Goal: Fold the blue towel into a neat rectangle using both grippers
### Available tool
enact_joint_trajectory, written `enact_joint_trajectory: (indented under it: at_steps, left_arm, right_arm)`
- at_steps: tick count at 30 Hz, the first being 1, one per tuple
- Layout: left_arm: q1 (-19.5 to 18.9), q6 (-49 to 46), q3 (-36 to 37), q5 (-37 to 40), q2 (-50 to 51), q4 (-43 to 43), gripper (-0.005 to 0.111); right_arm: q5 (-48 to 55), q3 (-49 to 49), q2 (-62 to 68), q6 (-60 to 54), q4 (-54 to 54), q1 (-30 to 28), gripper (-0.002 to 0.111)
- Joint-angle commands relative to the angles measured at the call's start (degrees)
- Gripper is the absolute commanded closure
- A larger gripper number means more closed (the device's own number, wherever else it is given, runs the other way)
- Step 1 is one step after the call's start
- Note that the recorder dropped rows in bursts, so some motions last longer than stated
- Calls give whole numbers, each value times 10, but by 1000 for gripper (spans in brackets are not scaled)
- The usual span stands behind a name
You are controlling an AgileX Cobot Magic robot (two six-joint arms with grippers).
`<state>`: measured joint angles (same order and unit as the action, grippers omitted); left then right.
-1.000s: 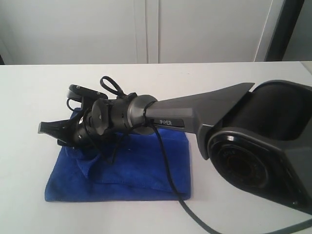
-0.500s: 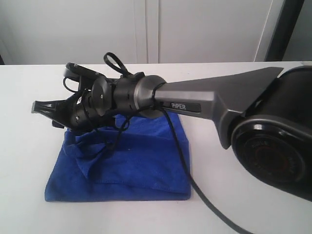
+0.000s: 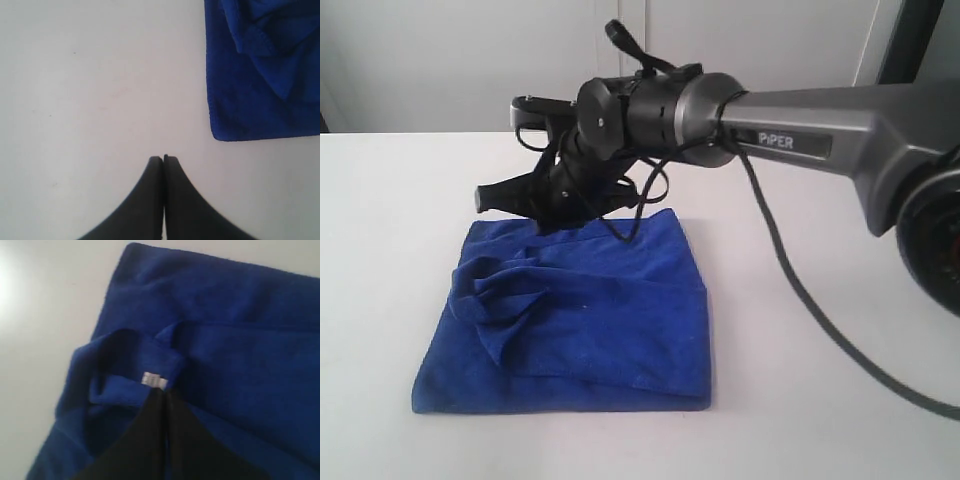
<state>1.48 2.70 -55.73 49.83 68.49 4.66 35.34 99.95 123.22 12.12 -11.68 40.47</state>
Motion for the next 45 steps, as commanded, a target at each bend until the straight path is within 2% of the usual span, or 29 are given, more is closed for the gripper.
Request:
enact_joint_trajectory:
  at_steps: [1, 6, 9, 14, 26, 33, 45]
  left_arm:
    - [-2, -1, 4, 8, -5, 5, 107]
    - [-2, -1, 4, 8, -5, 5, 107]
    - [-2, -1, 4, 8, -5, 5, 107]
    - [-2, -1, 4, 8, -5, 5, 107]
    - [-2, -1, 4, 8, -5, 5, 107]
    - [-2, -1, 4, 8, -5, 5, 107]
    - [-2, -1, 4, 8, -5, 5, 107]
  right_arm:
    - [44, -1, -13, -75, 38, -34, 108]
    - [54, -1, -13, -139, 58, -71, 108]
    - [41, -1, -12, -146, 105, -87, 108]
    - [31, -1, 11, -180, 117, -107, 108]
    - [-15, -1, 72, -197, 121, -115, 108]
    - [19, -1, 89, -188, 189, -117, 108]
    - [133, -1, 89, -135, 248, -156, 108]
